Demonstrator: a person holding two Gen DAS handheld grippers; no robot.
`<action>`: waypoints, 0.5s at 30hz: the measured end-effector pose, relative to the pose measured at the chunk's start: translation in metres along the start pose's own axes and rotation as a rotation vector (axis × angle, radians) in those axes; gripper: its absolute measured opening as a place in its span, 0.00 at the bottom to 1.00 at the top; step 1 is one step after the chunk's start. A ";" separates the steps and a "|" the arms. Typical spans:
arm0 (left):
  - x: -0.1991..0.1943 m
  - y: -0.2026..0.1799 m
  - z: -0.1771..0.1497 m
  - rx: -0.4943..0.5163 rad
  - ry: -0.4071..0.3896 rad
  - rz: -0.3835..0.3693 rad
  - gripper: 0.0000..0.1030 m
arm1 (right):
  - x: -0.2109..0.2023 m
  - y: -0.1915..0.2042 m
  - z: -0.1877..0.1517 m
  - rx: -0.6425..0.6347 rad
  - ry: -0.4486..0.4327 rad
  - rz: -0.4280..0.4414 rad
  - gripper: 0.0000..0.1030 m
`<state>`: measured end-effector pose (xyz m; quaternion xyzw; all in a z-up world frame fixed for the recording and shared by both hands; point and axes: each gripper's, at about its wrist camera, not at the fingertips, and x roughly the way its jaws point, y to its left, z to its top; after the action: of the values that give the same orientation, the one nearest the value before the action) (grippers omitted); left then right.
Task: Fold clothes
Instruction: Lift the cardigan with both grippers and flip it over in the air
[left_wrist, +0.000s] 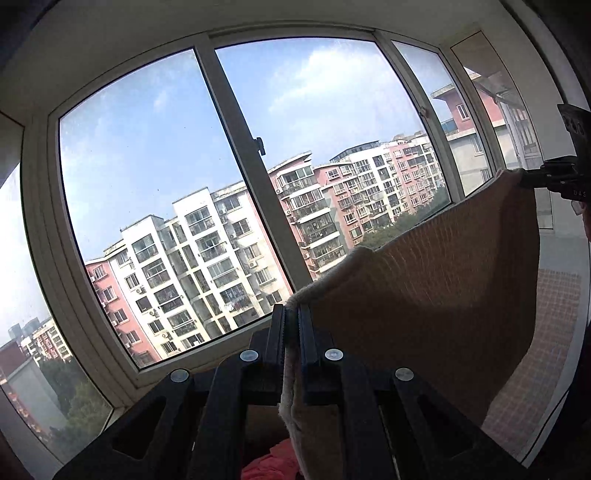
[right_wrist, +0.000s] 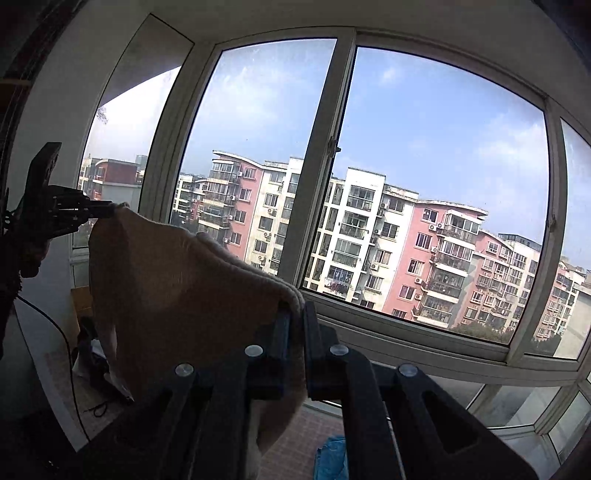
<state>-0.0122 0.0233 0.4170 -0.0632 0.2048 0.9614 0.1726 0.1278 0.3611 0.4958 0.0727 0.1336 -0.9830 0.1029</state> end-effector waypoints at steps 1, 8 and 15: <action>0.002 -0.003 0.001 0.003 0.006 -0.003 0.06 | 0.002 -0.003 -0.002 -0.006 0.007 -0.003 0.06; 0.079 -0.024 -0.015 0.054 0.144 -0.031 0.06 | 0.109 -0.030 -0.060 0.055 0.178 -0.004 0.06; 0.307 -0.063 -0.133 0.088 0.477 -0.124 0.14 | 0.328 -0.049 -0.244 0.148 0.628 -0.068 0.08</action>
<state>-0.2693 0.1162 0.2136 -0.2932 0.2771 0.8969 0.1809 -0.1722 0.4148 0.2192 0.3751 0.0891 -0.9225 0.0182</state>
